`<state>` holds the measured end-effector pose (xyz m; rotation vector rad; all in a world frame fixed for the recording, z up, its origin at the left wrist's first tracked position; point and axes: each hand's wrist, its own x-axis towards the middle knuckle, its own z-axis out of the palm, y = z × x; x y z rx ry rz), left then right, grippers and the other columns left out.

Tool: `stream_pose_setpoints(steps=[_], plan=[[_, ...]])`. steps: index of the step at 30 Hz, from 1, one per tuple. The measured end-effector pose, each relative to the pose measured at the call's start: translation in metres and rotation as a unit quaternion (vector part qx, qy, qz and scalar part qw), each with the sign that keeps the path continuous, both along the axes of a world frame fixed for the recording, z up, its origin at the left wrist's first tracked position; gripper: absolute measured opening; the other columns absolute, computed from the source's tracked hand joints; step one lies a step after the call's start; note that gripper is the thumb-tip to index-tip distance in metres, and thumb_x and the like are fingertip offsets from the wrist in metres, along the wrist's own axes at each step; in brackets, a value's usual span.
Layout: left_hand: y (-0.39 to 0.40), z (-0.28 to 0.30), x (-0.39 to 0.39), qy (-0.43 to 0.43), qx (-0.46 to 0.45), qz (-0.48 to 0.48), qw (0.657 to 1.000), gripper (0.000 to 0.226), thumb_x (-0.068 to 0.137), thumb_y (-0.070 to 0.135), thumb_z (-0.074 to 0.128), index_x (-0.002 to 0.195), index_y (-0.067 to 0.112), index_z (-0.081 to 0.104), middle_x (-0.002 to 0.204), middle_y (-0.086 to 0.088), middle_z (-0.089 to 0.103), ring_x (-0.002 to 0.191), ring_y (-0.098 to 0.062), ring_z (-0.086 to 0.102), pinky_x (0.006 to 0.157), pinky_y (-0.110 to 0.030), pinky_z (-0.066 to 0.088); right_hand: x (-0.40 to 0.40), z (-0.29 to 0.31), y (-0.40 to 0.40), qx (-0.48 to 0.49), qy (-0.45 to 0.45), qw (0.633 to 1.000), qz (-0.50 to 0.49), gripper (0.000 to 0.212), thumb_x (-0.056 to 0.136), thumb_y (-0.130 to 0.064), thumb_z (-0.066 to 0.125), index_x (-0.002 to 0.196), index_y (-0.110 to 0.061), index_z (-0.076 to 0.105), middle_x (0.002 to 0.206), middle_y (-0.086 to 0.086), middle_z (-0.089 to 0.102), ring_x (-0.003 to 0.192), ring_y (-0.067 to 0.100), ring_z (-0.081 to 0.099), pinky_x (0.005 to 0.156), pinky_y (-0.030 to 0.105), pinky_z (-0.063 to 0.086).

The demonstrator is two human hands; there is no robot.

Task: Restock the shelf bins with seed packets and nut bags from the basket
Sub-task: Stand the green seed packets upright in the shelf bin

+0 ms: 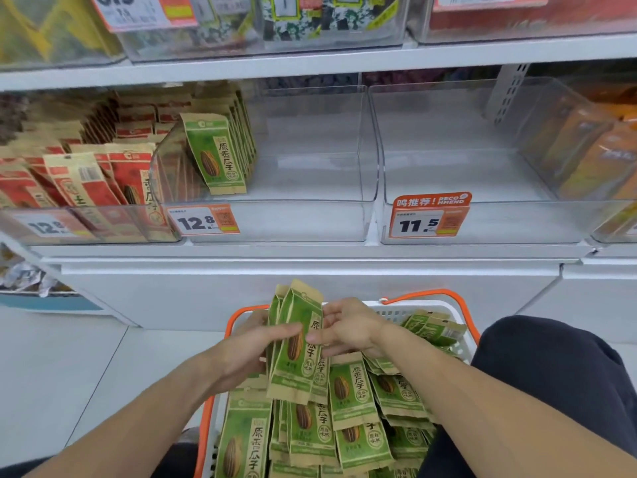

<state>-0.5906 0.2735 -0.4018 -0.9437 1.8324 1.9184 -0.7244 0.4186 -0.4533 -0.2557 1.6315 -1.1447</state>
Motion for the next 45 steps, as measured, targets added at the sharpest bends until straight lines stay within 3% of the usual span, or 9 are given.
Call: stream_pose_setpoints(steps=[5,13,20,28,34,37,39,42,45], plan=[[-0.014,0.033,-0.006,0.032,-0.231,-0.100,0.967,0.059,0.075,0.049,0.079,0.120,0.028,0.046,0.110,0.007,0.068,0.098,-0.006,0.068,0.087,-0.031,0.058,0.005,0.025,0.003,-0.105,0.045,0.993,-0.007,0.056,0.075,0.003,0.083,0.124,-0.012,0.060,0.113,0.006,0.069,0.099,0.026,0.072,0.083,0.043,0.061],[-0.039,0.072,0.004,0.154,-0.141,-0.119,0.971,0.055,0.081,0.028,0.076,0.129,0.036,0.049,0.116,0.001,0.072,0.105,-0.018,0.070,0.090,-0.037,0.056,0.014,0.056,-0.004,-0.175,0.130,0.973,-0.074,0.066,0.065,-0.007,0.091,0.119,-0.006,0.052,0.104,0.015,0.075,0.092,0.027,0.074,0.075,0.046,0.062],[-0.031,0.082,0.002,0.288,-0.140,0.020,0.947,0.043,0.079,0.030,0.068,0.120,0.019,0.062,0.109,0.001,0.074,0.102,-0.014,0.070,0.088,-0.030,0.056,0.042,0.082,-0.015,-0.214,0.311,0.914,-0.150,0.064,0.054,-0.043,0.091,0.107,-0.027,0.060,0.098,-0.012,0.074,0.093,0.009,0.069,0.077,0.039,0.059],[-0.054,0.093,0.002,0.362,-0.128,0.064,0.921,0.040,0.085,0.028,0.056,0.122,0.012,0.058,0.108,-0.005,0.073,0.098,-0.012,0.070,0.078,-0.020,0.055,0.038,0.115,-0.039,-0.208,0.396,0.893,-0.035,0.067,0.074,-0.039,0.086,0.125,-0.038,0.042,0.116,-0.022,0.065,0.108,0.006,0.065,0.081,0.030,0.058],[-0.064,0.098,0.002,0.380,-0.229,0.122,0.888,0.034,0.090,0.046,0.036,0.104,0.021,0.054,0.084,0.025,0.067,0.080,0.009,0.063,0.068,-0.010,0.048,0.035,0.138,-0.074,-0.188,0.424,0.886,0.019,0.078,0.063,-0.032,0.094,0.122,-0.033,0.043,0.108,-0.016,0.069,0.095,0.007,0.069,0.082,0.035,0.059],[-0.076,0.101,0.003,0.375,-0.265,0.171,0.871,0.042,0.090,0.055,0.028,0.102,0.025,0.055,0.091,0.020,0.067,0.086,0.008,0.063,0.075,-0.014,0.050,0.032,0.152,-0.094,-0.188,0.439,0.878,0.023,0.074,0.059,-0.034,0.095,0.117,-0.030,0.049,0.104,-0.009,0.070,0.083,0.012,0.070,0.074,0.042,0.060],[-0.084,0.104,0.004,0.381,-0.265,0.182,0.867,0.044,0.092,0.058,0.025,0.107,0.030,0.056,0.102,0.013,0.066,0.097,0.005,0.062,0.085,-0.020,0.050,0.032,0.162,-0.105,-0.186,0.465,0.865,0.023,0.071,0.060,-0.029,0.096,0.115,-0.026,0.051,0.101,-0.010,0.069,0.078,0.009,0.069,0.068,0.036,0.060],[-0.094,0.113,0.004,0.393,-0.307,0.169,0.850,0.035,0.097,0.053,0.022,0.103,0.039,0.053,0.095,0.025,0.059,0.093,0.013,0.054,0.080,-0.004,0.039,0.027,0.174,-0.118,-0.200,0.531,0.824,-0.016,0.061,0.066,-0.024,0.092,0.109,-0.026,0.050,0.095,-0.014,0.068,0.083,0.003,0.067,0.069,0.027,0.058],[-0.114,0.109,0.002,0.365,-0.377,0.168,0.834,0.035,0.102,0.048,0.034,0.129,0.031,0.049,0.105,0.022,0.055,0.100,0.005,0.052,0.089,-0.016,0.039,0.010,0.179,-0.127,-0.225,0.582,0.776,-0.097,0.055,0.075,-0.020,0.087,0.107,-0.028,0.043,0.095,-0.015,0.066,0.090,0.001,0.064,0.077,0.015,0.050]])
